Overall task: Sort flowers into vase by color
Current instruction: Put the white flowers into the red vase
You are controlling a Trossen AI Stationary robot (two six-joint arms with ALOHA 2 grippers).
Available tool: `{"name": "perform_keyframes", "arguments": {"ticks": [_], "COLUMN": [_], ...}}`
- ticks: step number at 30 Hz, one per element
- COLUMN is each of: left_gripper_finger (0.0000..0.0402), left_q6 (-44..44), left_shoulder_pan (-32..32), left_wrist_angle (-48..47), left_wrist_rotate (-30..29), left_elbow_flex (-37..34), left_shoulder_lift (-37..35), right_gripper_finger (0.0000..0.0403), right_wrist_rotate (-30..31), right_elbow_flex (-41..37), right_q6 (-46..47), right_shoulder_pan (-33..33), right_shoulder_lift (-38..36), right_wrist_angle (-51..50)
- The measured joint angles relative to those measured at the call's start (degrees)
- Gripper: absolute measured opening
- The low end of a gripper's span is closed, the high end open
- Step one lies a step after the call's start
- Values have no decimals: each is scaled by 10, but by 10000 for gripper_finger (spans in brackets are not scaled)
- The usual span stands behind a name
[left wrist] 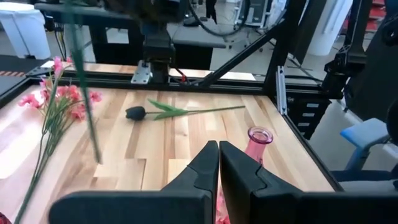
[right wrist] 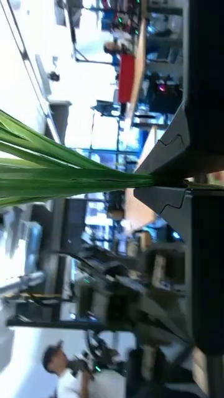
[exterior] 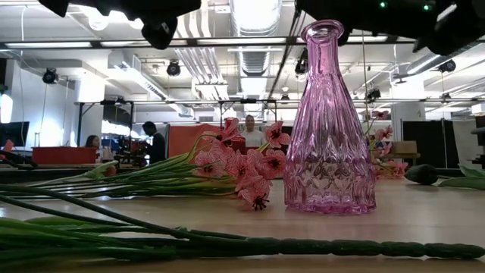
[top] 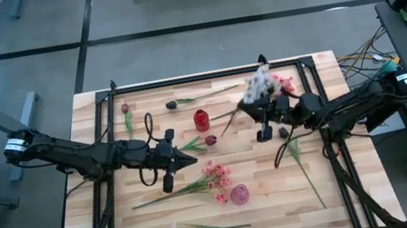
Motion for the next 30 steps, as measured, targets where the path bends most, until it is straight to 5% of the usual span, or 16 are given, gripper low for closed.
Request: {"name": "perform_keyframes", "arguments": {"ticks": [10,22,30], "left_gripper_finger": [0,0,0], "left_q6": [0,-14,-24], "left_shoulder_pan": [0,0,0], "left_wrist_angle": [-93,-171,-213], "left_wrist_rotate": [-65,-81,-81], "left_elbow_flex": [11,12,18], "left_shoulder_lift": [-4,-11,-35], "right_gripper_finger": [9,9,9], "right_wrist_rotate": [0,0,-3], "right_elbow_flex": [126,160,220], "right_q6": [2,23,47], "right_shoulder_pan": [-10,-27,-60], "right_shoulder_lift": [1,7,101], "right_wrist_angle": [-168,-175,-178]}}
